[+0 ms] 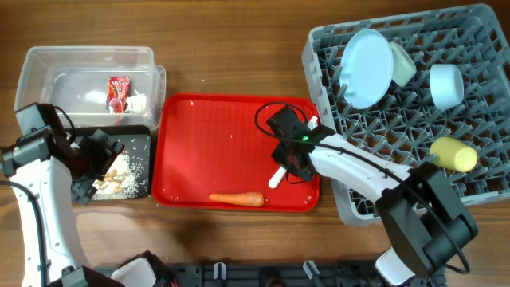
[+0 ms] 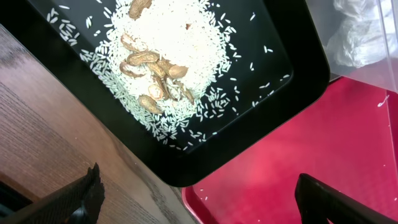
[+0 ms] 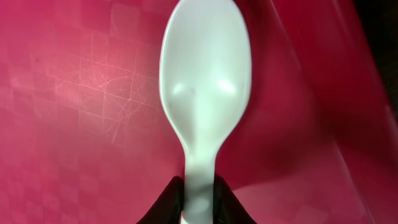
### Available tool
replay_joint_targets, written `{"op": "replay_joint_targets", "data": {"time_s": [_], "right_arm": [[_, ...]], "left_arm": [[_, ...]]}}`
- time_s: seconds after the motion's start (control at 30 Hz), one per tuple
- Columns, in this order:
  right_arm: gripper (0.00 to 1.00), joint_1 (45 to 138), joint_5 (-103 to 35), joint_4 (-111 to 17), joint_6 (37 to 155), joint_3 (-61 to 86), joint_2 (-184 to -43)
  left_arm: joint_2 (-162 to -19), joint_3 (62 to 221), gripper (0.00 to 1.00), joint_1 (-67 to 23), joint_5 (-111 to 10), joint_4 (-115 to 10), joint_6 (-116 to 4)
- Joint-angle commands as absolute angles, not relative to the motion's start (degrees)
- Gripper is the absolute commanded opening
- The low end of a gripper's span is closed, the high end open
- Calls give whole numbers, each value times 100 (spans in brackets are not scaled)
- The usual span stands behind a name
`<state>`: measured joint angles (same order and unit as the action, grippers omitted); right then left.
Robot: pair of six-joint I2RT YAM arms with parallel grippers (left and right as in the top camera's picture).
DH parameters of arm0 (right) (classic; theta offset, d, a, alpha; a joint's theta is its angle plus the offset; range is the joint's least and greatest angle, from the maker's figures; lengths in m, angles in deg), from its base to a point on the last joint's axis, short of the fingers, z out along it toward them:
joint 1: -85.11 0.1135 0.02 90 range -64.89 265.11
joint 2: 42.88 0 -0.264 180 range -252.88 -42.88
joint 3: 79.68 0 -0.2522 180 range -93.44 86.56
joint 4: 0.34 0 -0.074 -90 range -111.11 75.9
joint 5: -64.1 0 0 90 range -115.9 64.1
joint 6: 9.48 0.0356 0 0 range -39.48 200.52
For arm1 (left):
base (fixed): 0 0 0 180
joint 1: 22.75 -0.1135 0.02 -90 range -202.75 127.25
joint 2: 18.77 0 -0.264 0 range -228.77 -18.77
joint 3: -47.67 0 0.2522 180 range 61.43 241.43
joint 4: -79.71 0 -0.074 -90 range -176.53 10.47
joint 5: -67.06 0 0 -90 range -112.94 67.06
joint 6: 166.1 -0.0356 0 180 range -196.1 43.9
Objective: Sort waste into correct bins and load items into the dishwasher rack
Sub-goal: 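Grasp the white spoon with the right gripper and place it in the rack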
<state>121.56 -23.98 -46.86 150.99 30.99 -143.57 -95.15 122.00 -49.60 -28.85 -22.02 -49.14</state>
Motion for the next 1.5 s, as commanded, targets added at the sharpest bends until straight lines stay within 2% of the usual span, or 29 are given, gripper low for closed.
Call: {"op": "replay_joint_targets", "data": {"time_s": [0.0, 0.07, 0.2, 0.3, 0.4, 0.5, 0.6, 0.7, 0.83, 0.87, 0.9, 0.93, 1.03, 1.13, 1.2, 1.27, 1.3, 1.37, 1.47], "right_arm": [[12, 12169, -2444, -4747, 15099, 3162, -14497], [6, 12169, -2444, -4751, 15086, 3162, -14495], [5, 12169, -2420, -4782, 14107, 2902, -14331], [4, 12156, -2418, -4843, 12022, 2627, -13452], [4, 11937, -1968, -5317, 11043, 2563, -12374], [4, 11321, -1795, -5586, 9672, 2563, -11426], [4, 10530, -1793, -6050, 8319, 2574, -11240], [4, 10062, -1791, -6168, 8182, 2646, -11596], [4, 10040, -1793, -6305, 8066, 2782, -12361], [7, 10040, -1800, -6340, 8110, 2782, -12532], [29, 10040, -1817, -6347, 8324, 2780, -12593], [43, 10040, -1815, -6360, 8555, 2712, -12523], [51, 10042, -1924, -6513, 8667, 2166, -12173], [56, 10165, -3581, -6402, 8332, 1639, -11861], [65, 10637, -4210, -6388, 7714, 1674, -11902], [69, 11207, -4189, -6535, 7277, 1803, -12156], [69, 11393, -3937, -6537, 7476, 1847, -12313], [70, 11478, -3146, -6423, 8603, 1849, -12635], [71, 11323, -2820, -6277, 8923, 1796, -12600]], "left_arm": [[-9484, 12196, 100, -4987, -2953, -2195, -4844], [-9484, 12196, 100, -4987, -2953, -2195, -4844], [-9484, 12196, 100, -4987, -2953, -2195, -4842], [-9484, 12196, 100, -4987, -2953, -2195, -4842], [-9484, 12196, 100, -4987, -2953, -2197, -4842], [-9484, 12196, 100, -4987, -2955, -2197, -4842], [-9484, 12196, 100, -4987, -2955, -2197, -4842], [-9484, 12196, 100, -4987, -2955, -2197, -4842], [-9484, 12196, 100, -4987, -2953, -2197, -4842], [-9484, 12196, 100, -4987, -2953, -2197, -4842], [-9484, 12196, 100, -4987, -2953, -2197, -4842], [-9484, 12196, 100, -4987, -2953, -2197, -4842], [-9484, 12196, 100, -4987, -2955, -2197, -4842], [-9484, 12196, 100, -4987, -2955, -2197, -4842], [-9484, 12196, 100, -4987, -2955, -2197, -4842], [-9484, 12196, 100, -4987, -2955, -2197, -4842], [-9484, 12196, 100, -4987, -3038, -2195, -4844], [-9484, 12196, 100, -4838, -3668, -2160, -5290], [-9484, 12196, 100, -3940, -3707, -2204, -5823]]}}
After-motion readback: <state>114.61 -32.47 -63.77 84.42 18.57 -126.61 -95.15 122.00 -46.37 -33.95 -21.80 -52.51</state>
